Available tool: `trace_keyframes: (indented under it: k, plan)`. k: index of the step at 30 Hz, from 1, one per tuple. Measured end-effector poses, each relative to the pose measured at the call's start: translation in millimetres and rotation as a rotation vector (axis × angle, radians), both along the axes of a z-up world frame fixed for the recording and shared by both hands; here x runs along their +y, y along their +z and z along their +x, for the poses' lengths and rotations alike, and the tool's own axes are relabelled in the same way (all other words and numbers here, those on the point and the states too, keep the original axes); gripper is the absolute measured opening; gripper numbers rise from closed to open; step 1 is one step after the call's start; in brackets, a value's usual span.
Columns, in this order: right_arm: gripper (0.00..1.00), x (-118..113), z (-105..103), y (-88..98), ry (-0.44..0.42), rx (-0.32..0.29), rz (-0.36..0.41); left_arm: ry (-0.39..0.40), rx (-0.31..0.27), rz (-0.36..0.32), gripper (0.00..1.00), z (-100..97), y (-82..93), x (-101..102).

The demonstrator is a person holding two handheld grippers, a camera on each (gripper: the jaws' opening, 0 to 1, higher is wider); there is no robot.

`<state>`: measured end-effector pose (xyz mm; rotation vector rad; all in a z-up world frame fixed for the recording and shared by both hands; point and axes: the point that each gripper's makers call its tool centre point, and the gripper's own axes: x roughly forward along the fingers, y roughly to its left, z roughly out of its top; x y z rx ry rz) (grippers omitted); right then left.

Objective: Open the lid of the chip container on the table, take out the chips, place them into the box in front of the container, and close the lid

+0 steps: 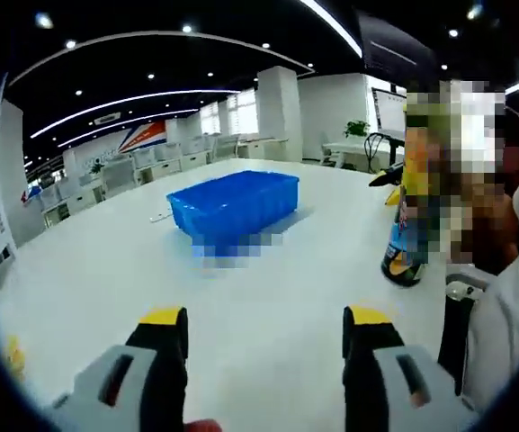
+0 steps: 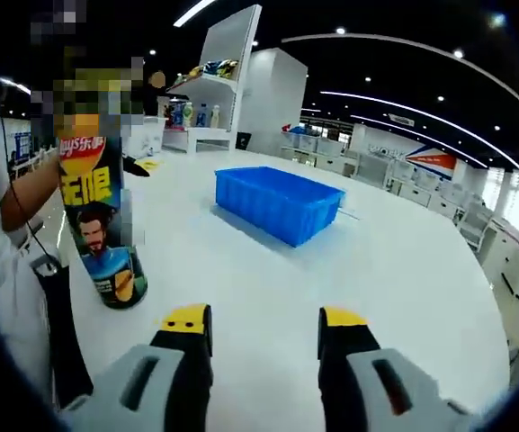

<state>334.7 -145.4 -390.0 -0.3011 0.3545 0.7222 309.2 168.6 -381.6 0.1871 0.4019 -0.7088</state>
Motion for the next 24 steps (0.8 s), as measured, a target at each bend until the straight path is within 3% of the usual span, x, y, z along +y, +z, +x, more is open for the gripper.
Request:
trace_keyframes:
  k: [5, 16, 24]
  plan:
    - [0.46, -3.5, -14.4, 0.5, -0.011, 0.023, -0.022, 0.002, 0.025, -0.071, 0.69, -10.3, 8.7, 1.4]
    - [0.46, -3.0, -36.7, 4.8, -0.008, 0.049, -0.039, -0.030, 0.014, -0.021, 0.70, -26.1, 11.7, -1.0]
    - [0.45, -7.8, -37.4, 5.9, -0.016, 0.048, -0.031, -0.046, 0.029, -0.049, 0.70, -33.5, 11.3, -6.8]
